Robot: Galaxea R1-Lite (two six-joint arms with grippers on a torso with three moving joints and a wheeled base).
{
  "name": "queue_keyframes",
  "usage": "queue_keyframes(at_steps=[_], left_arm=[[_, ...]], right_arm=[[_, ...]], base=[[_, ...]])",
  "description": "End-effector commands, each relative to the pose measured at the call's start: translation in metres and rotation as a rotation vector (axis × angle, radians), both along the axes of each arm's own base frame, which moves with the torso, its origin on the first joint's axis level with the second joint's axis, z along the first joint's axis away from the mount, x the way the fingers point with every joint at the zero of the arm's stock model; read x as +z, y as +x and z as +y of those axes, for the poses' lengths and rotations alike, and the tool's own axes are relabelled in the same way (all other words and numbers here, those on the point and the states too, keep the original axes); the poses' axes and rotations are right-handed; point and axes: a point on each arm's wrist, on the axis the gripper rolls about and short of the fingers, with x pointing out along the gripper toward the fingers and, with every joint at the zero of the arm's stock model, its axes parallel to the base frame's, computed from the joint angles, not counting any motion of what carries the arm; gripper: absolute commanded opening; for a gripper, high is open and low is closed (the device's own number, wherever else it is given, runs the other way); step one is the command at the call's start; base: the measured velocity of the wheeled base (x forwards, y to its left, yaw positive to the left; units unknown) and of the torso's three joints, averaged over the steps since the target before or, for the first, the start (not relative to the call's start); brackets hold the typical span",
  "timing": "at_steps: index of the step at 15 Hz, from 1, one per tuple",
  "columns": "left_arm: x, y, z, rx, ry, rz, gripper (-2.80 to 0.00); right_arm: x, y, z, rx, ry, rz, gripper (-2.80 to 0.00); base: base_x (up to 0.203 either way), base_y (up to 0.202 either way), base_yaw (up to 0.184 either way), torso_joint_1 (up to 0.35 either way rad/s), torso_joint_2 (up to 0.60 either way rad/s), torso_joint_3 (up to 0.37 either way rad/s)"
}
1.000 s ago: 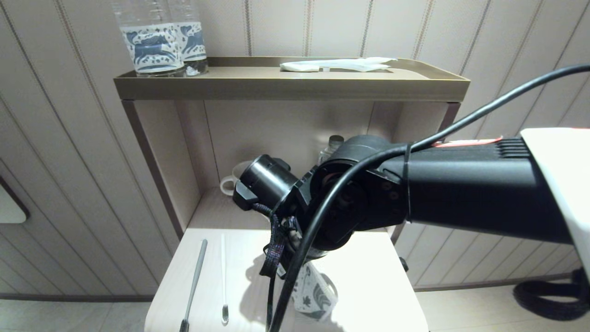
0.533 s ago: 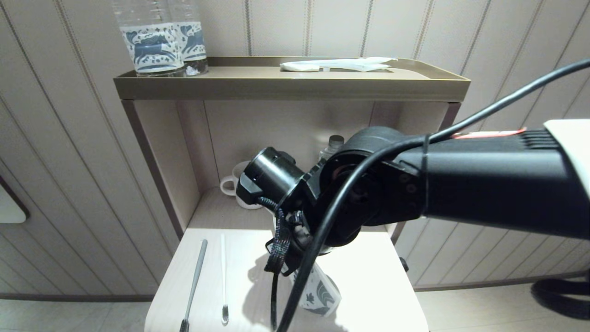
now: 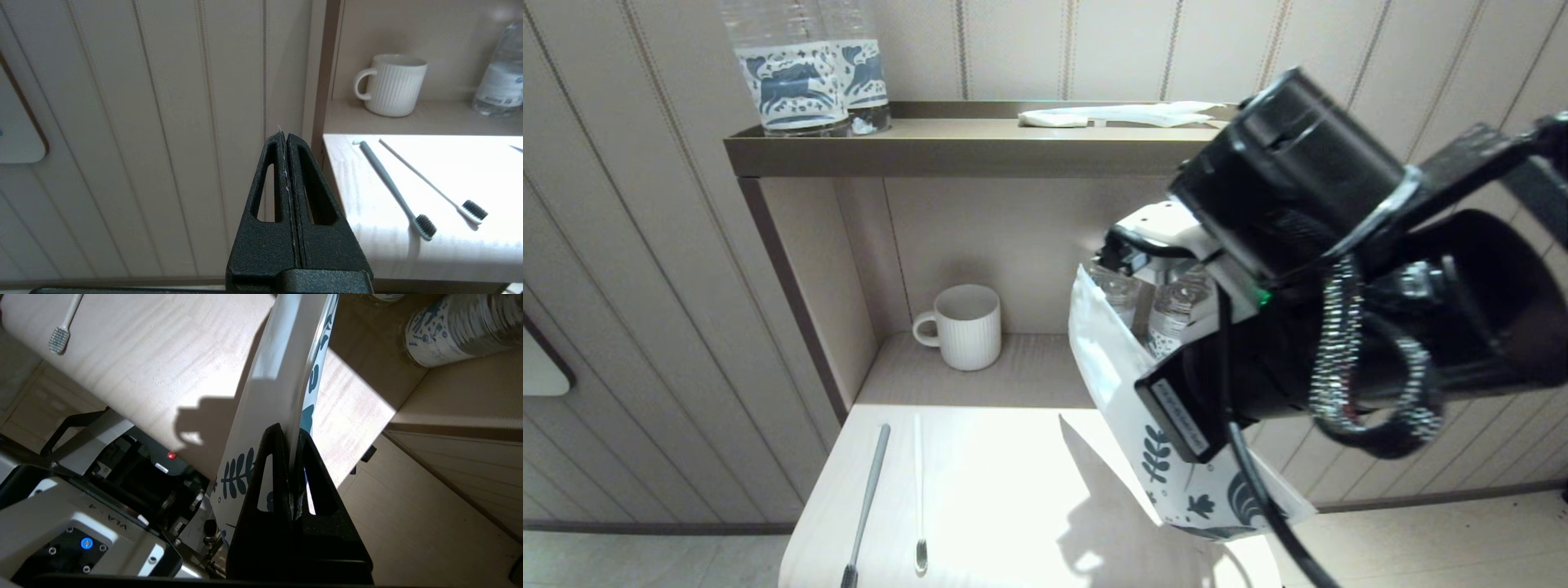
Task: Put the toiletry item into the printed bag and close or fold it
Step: Hand it to the other hand
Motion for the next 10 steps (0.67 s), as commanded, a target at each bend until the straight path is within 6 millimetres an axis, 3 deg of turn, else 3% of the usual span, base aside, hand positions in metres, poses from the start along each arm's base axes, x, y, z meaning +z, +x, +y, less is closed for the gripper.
queue_keyframes(at_steps=[1, 4, 6, 10], left_arm=[[-0.001, 0.000, 0.000, 0.008, 0.021, 0.008, -2.80], [-0.003, 0.000, 0.000, 0.009, 0.069, 0.061, -2.80], [0.013, -0.006, -0.001, -0.020, 0.080, 0.063, -2.80], [0.050, 0.003, -0.004, -0.187, 0.091, 0.127, -2.80]], right_arm=[[0.023, -0.024, -0.041, 0.019, 0.095, -0.018, -2.80], [0.021, -0.043, -0.085, 0.210, 0.119, 0.006, -2.80], [0.011, -0.056, -0.104, 0.371, 0.093, 0.002, -2.80], [0.009, -0.074, -0.107, 0.497, 0.124, 0.019, -2.80]], base=[[0.000, 0.000, 0.000, 0.000, 0.00, 0.000], [0.000, 0.000, 0.000, 0.000, 0.00, 0.000], [0.000, 0.000, 0.000, 0.000, 0.00, 0.000], [0.000, 0.000, 0.000, 0.000, 0.00, 0.000]])
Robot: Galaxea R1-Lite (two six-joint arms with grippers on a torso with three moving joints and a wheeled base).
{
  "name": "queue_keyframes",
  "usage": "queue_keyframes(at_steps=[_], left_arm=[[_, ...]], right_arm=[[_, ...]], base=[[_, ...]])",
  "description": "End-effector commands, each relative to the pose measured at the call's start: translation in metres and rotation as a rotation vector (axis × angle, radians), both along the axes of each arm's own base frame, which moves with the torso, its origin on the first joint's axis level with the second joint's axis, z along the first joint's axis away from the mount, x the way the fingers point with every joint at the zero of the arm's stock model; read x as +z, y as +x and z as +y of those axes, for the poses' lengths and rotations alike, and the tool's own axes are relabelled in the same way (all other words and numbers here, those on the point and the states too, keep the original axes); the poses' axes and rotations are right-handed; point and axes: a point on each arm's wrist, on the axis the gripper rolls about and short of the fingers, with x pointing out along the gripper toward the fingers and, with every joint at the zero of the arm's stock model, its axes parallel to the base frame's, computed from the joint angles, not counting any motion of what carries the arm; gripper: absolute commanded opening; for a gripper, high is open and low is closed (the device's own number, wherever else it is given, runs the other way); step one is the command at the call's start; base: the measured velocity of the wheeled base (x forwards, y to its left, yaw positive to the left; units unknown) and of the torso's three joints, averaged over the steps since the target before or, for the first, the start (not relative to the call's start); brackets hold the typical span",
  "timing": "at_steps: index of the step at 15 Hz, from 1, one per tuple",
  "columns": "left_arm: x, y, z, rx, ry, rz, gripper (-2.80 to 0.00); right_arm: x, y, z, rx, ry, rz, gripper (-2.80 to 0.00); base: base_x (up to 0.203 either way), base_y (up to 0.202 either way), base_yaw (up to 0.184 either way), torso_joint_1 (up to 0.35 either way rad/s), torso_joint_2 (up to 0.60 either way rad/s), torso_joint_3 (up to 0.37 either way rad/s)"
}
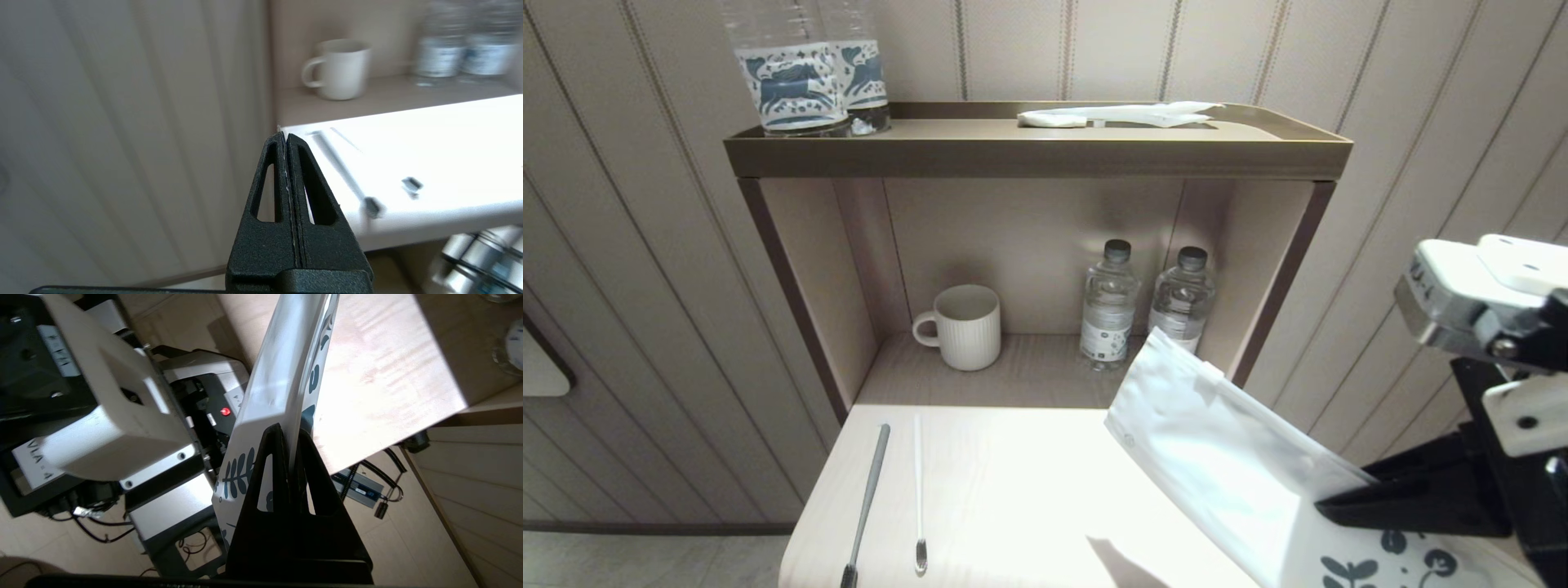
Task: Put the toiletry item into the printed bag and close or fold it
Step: Hand it to the other hand
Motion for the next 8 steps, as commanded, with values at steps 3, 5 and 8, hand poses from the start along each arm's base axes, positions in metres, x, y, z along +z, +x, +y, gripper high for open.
queue_keyframes(at_steps=[3, 5, 8], left_arm=[[0.044, 0.035, -0.004, -0.200, -0.014, 0.167, -2.80], [0.069, 0.057, -0.007, -0.317, -0.027, 0.225, -2.80], [0.100, 0.094, -0.011, -0.517, -0.042, 0.288, -2.80]], right_arm=[[0.000, -0.018, -0.006, 0.067, -0.010, 0.019, -2.80], [0.004, -0.022, -0.005, 0.090, -0.036, 0.034, -2.80], [0.007, -0.022, 0.000, 0.128, -0.074, 0.051, -2.80]], base=[[0.000, 0.000, 0.000, 0.000, 0.00, 0.000], [0.000, 0.000, 0.000, 0.000, 0.00, 0.000], [0.000, 0.000, 0.000, 0.000, 0.00, 0.000]])
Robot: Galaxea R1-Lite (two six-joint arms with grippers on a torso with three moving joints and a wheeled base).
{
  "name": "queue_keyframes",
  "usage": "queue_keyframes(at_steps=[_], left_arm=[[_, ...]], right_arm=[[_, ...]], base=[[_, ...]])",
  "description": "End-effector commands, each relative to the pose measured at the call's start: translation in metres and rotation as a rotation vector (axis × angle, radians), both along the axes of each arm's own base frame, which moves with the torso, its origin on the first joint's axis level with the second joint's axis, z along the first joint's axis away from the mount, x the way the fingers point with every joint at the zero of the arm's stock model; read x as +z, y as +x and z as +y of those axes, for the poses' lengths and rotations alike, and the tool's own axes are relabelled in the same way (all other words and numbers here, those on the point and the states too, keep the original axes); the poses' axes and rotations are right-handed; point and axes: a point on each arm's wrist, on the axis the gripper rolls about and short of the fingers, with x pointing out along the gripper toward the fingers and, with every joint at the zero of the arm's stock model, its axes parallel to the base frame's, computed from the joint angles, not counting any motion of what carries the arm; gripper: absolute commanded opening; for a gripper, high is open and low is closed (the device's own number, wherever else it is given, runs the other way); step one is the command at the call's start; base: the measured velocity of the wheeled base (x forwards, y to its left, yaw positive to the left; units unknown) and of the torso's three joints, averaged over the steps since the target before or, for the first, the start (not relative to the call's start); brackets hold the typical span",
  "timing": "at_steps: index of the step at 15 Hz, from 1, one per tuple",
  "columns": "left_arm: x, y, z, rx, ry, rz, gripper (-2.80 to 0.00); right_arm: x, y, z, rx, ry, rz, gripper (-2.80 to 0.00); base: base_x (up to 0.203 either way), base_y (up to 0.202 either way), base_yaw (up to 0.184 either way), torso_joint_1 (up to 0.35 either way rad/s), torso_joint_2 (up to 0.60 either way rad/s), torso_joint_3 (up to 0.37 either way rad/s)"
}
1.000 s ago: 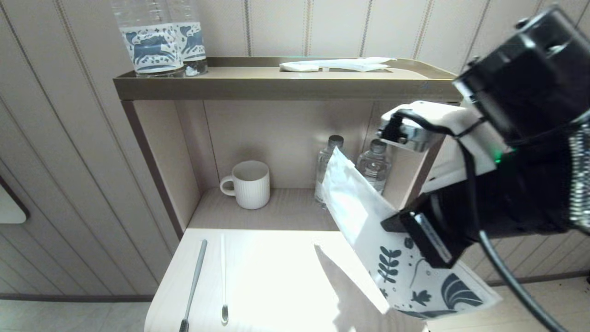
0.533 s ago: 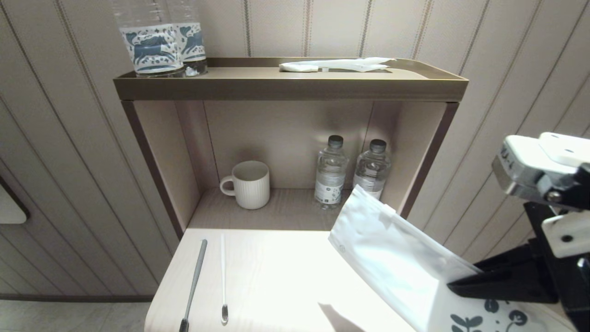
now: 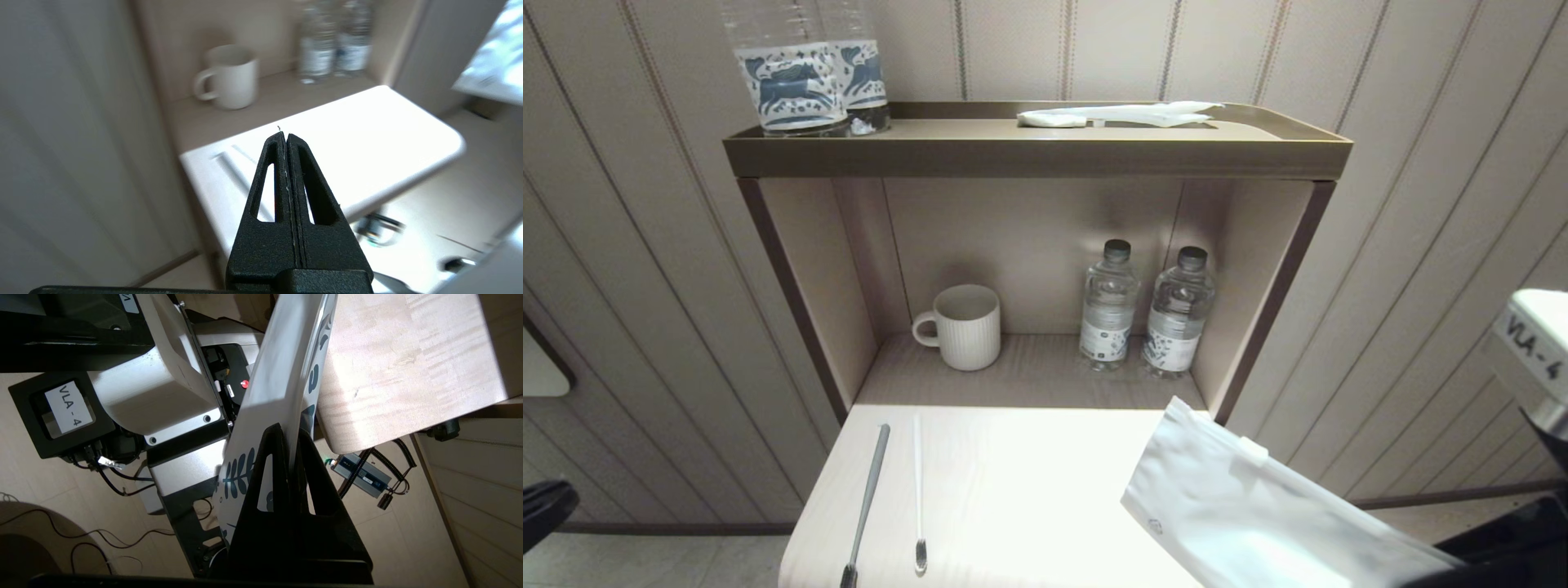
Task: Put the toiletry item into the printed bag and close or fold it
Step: Hand it to the other hand
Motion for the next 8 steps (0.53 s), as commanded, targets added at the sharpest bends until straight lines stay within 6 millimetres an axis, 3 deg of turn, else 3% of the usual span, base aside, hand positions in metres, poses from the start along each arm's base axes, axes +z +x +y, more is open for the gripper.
queue_keyframes(at_steps=[1, 4, 8], left_arm=[[0.018, 0.046, -0.003, -0.151, -0.015, 0.122, -2.80], [0.032, 0.082, -0.019, -0.346, -0.017, 0.186, -2.80], [0.034, 0.103, -0.053, -0.580, 0.048, 0.198, -2.80]], right_arm=[[0.000, 0.002, 0.010, 0.040, -0.016, 0.011, -2.80], [0.002, 0.003, 0.025, 0.102, -0.014, 0.011, -2.80], [0.011, 0.007, 0.052, 0.183, -0.003, 0.015, -2.80]], base=[[0.000, 0.000, 0.000, 0.000, 0.00, 0.000], [0.000, 0.000, 0.000, 0.000, 0.00, 0.000], [0.000, 0.000, 0.000, 0.000, 0.00, 0.000]])
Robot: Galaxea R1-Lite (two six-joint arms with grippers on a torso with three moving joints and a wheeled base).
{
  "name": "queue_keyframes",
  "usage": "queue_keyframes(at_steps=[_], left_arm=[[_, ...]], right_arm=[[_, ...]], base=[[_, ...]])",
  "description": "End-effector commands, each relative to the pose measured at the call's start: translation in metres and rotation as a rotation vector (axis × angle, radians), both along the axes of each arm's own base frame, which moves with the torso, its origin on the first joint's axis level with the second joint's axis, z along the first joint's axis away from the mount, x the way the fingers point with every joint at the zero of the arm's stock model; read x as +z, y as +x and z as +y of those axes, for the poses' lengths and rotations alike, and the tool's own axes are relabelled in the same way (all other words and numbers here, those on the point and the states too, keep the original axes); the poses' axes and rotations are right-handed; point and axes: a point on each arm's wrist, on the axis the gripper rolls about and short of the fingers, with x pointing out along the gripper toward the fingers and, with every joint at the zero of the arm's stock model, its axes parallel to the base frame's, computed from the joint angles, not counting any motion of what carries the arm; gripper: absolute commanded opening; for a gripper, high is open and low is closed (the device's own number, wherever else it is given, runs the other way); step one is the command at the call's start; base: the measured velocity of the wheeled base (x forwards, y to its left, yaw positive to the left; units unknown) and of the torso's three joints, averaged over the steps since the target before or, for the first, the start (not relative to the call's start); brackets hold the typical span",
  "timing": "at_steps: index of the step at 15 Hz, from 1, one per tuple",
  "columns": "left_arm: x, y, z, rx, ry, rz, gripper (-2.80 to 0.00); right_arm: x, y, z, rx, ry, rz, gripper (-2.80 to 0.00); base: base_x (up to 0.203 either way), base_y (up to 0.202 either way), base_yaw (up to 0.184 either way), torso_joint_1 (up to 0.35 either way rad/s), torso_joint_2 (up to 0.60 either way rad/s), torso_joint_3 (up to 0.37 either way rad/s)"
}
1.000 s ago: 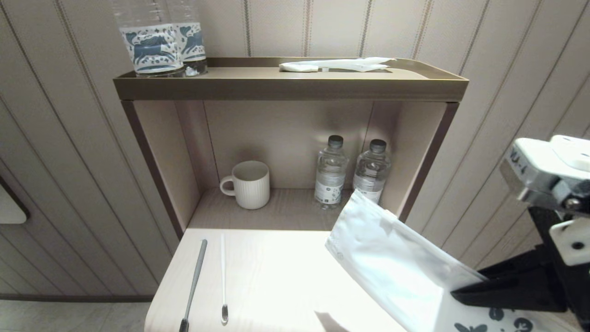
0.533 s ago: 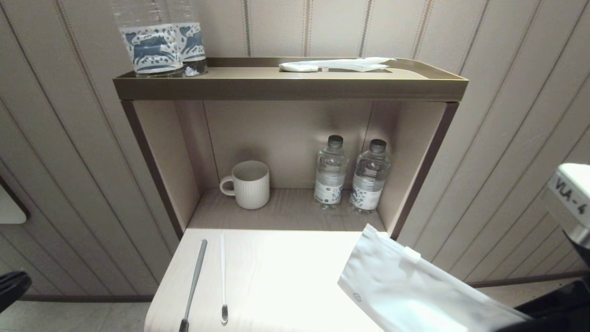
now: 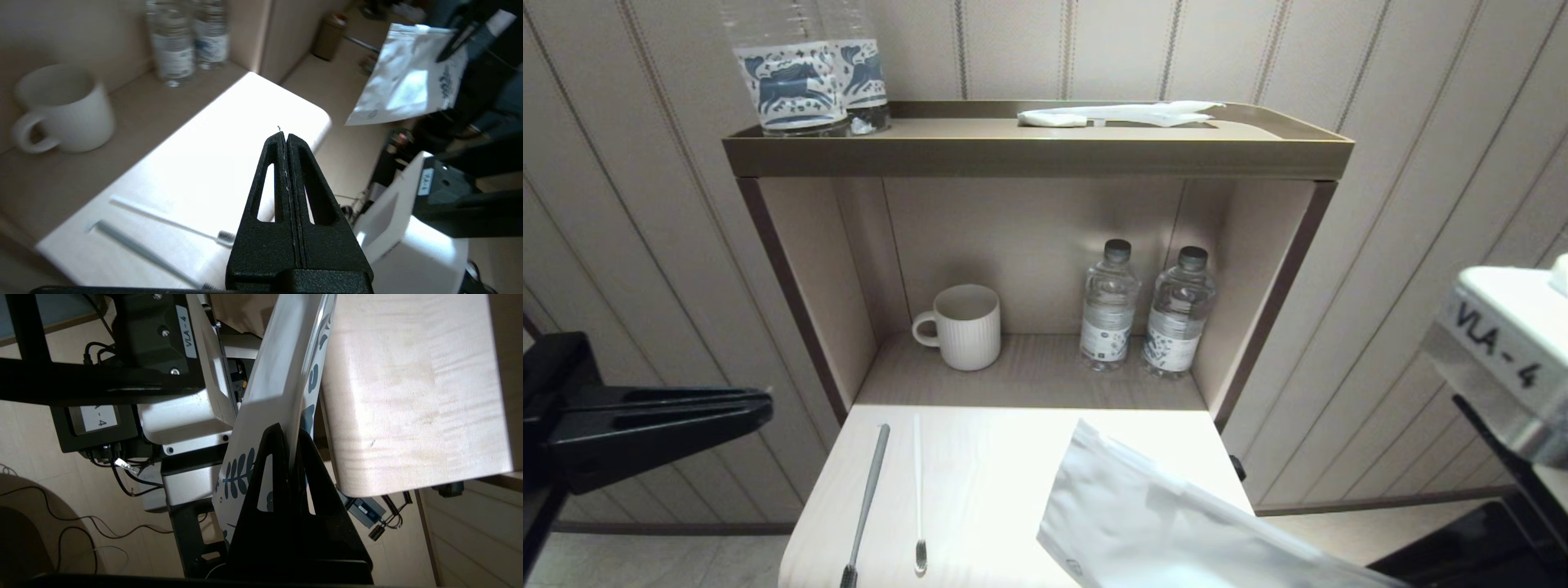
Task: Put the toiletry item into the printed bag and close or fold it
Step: Hand it to the other hand
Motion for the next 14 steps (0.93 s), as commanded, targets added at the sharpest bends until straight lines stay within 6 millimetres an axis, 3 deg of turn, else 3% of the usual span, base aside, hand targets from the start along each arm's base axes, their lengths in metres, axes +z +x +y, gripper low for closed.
queue_keyframes(at_steps=[1, 3, 4, 6, 10, 14], left_arm=[[-0.006, 0.017, -0.019, -0.110, 0.040, 0.017, -2.80], [-0.010, 0.015, -0.023, -0.163, 0.099, -0.099, -2.80], [-0.014, 0.014, -0.023, -0.189, 0.146, -0.159, 0.00], [-0.018, 0.016, -0.024, -0.225, 0.215, -0.189, 0.00], [-0.006, 0.019, -0.030, -0.273, 0.213, -0.233, 0.00], [-0.009, 0.015, -0.035, -0.325, 0.218, -0.208, 0.00]], right_arm=[[-0.005, 0.008, 0.023, 0.040, -0.035, 0.023, -2.80], [-0.009, 0.015, 0.038, 0.070, -0.046, 0.050, -2.80], [-0.013, 0.018, 0.044, 0.090, -0.050, 0.072, -2.80], [-0.017, 0.024, 0.051, 0.095, -0.055, 0.085, -2.80], [-0.020, 0.035, 0.070, 0.139, -0.044, 0.121, -2.80], [-0.025, 0.044, 0.086, 0.202, -0.018, 0.172, -2.80]], base=[[0.000, 0.000, 0.000, 0.000, 0.00, 0.000], [0.000, 0.000, 0.000, 0.000, 0.00, 0.000], [0.000, 0.000, 0.000, 0.000, 0.00, 0.000], [0.000, 0.000, 0.000, 0.000, 0.00, 0.000], [0.000, 0.000, 0.000, 0.000, 0.00, 0.000], [0.000, 0.000, 0.000, 0.000, 0.00, 0.000]])
